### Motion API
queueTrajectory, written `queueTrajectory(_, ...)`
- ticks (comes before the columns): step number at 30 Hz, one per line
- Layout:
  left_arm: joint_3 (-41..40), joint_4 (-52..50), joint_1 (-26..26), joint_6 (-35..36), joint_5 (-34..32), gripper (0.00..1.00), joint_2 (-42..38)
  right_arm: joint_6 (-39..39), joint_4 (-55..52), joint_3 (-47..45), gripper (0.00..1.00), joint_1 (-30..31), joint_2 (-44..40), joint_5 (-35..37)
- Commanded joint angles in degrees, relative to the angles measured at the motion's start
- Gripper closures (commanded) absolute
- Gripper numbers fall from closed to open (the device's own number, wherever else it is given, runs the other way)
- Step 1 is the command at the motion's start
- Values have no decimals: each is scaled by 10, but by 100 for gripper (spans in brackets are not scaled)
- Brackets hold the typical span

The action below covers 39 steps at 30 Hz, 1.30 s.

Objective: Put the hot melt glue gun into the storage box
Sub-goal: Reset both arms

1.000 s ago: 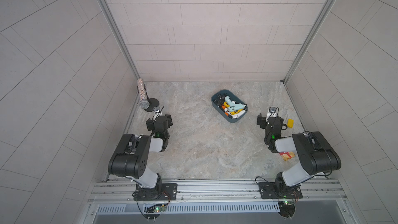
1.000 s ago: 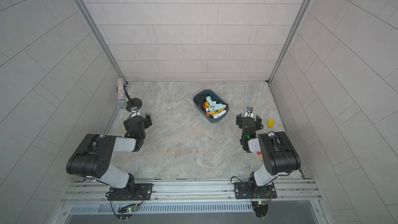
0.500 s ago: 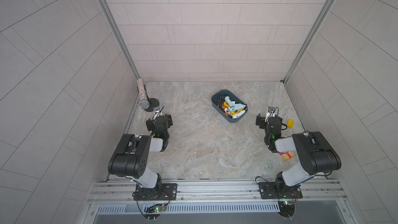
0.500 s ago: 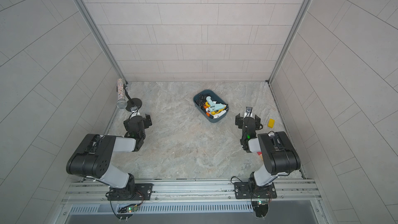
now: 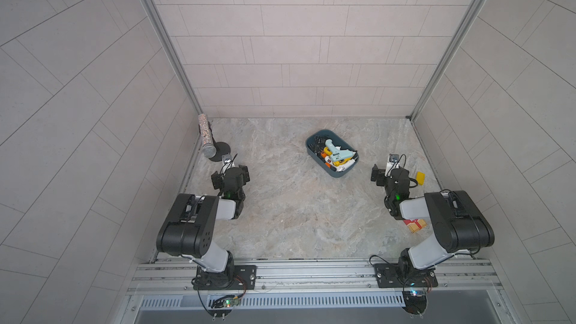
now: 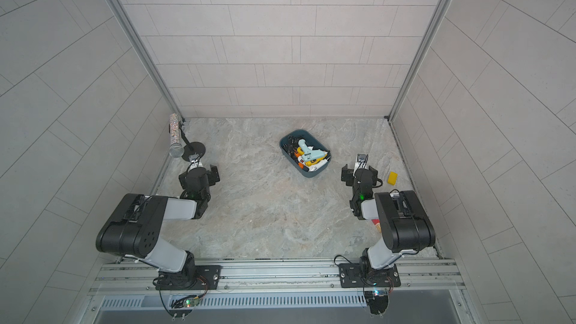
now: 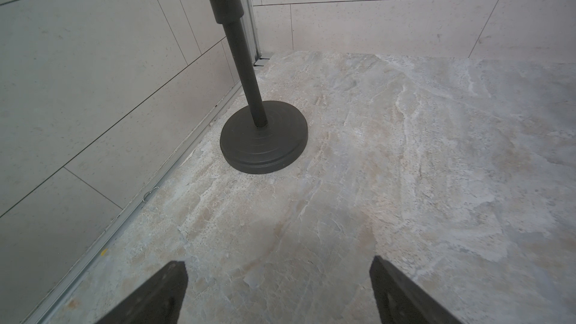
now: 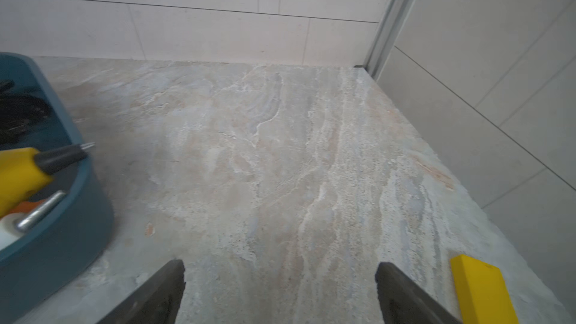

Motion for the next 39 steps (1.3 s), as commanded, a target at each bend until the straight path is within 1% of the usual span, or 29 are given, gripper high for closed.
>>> queueTrajectory(1, 4, 4, 3, 2, 0, 0, -4, -13, -14, 7, 0, -2, -4, -44)
queueTrajectory(3, 4, 3, 3, 1, 0, 0, -4, -9, -4, 6, 0, -2, 2, -38)
queueTrajectory(5, 4, 3, 3, 2, 0, 0, -4, 2, -20, 10, 0, -5, -3, -21)
queueTrajectory(17, 4, 3, 3, 1, 1, 0, -4, 4, -16, 10, 0, -8, -2, -23)
queueTrajectory(20, 9, 3, 3, 27, 64, 0, 1, 4, -16, 10, 0, -8, -2, -23)
queueTrajectory(21, 9, 4, 3, 28, 68, 0, 1, 3, -17, 11, 0, -8, -1, -28)
queueTrajectory(24, 9, 4, 3, 29, 67, 0, 0, -3, -19, 11, 0, -8, -2, -40)
queueTrajectory(34, 9, 3, 3, 28, 67, 0, 1, 0, -22, 13, 0, -9, -1, -40)
queueTrajectory(39, 9, 3, 3, 28, 68, 0, 0, 10, -22, 13, 0, -22, -1, -63)
